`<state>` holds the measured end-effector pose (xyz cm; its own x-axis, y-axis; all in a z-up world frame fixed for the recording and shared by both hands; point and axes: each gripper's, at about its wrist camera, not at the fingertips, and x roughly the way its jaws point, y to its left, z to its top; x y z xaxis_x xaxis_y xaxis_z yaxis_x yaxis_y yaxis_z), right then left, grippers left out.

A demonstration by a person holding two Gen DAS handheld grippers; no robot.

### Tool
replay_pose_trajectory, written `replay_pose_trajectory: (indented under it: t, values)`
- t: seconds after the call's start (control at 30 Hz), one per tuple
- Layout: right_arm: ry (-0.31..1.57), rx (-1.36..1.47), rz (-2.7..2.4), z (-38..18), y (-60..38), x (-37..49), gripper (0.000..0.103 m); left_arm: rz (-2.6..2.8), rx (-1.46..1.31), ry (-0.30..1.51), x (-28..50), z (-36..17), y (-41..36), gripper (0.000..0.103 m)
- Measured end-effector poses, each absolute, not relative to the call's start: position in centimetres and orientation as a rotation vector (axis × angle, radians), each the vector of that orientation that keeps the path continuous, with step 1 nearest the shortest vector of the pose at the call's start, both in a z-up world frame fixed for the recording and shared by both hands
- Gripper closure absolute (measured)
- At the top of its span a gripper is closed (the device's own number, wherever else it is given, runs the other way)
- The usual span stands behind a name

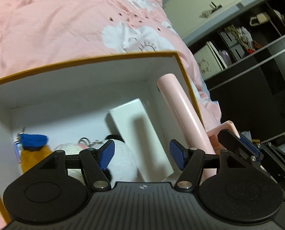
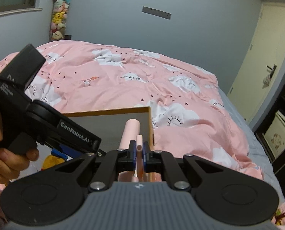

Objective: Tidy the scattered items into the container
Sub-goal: 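Lower the pink tube into the box with the right tool and open it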

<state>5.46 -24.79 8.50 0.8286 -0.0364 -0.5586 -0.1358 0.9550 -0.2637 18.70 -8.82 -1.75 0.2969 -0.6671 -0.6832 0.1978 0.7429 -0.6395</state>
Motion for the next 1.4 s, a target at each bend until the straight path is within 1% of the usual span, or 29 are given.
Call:
replay_pose_trajectory:
  t: [0.57,0.7,1.0,1.23,1.37,1.4]
  values:
    - [0.611,-0.874,-0.044,0.9,-19.4,6.4,0.096,-0.519,-0.424,1.112,16.5,-1.6,-6.2,0.029]
    - [0.632,-0.953,-0.015,0.3,-19.6,6.9,0.095,-0.519,-0.427,1.116,16.4,-1.7,-6.0,0.029]
    - [0.668,-1.229,0.123,-1.3,-19.7,7.2,0.091,-0.511,-0.432,1.126,16.0,-2.1,-5.5,0.029]
    - [0.713,-1.302,0.190,-1.0,-20.1,8.2,0.089,-0.499,-0.417,1.129,15.5,-2.1,-5.2,0.030]
    - [0.750,-1.331,0.209,-0.6,-20.6,8.4,0.085,-0.482,-0.417,1.130,15.3,-2.1,-4.7,0.029]
    - [0.763,-1.329,0.204,-0.4,-20.8,8.5,0.082,-0.481,-0.419,1.129,15.3,-2.1,-4.6,0.029]
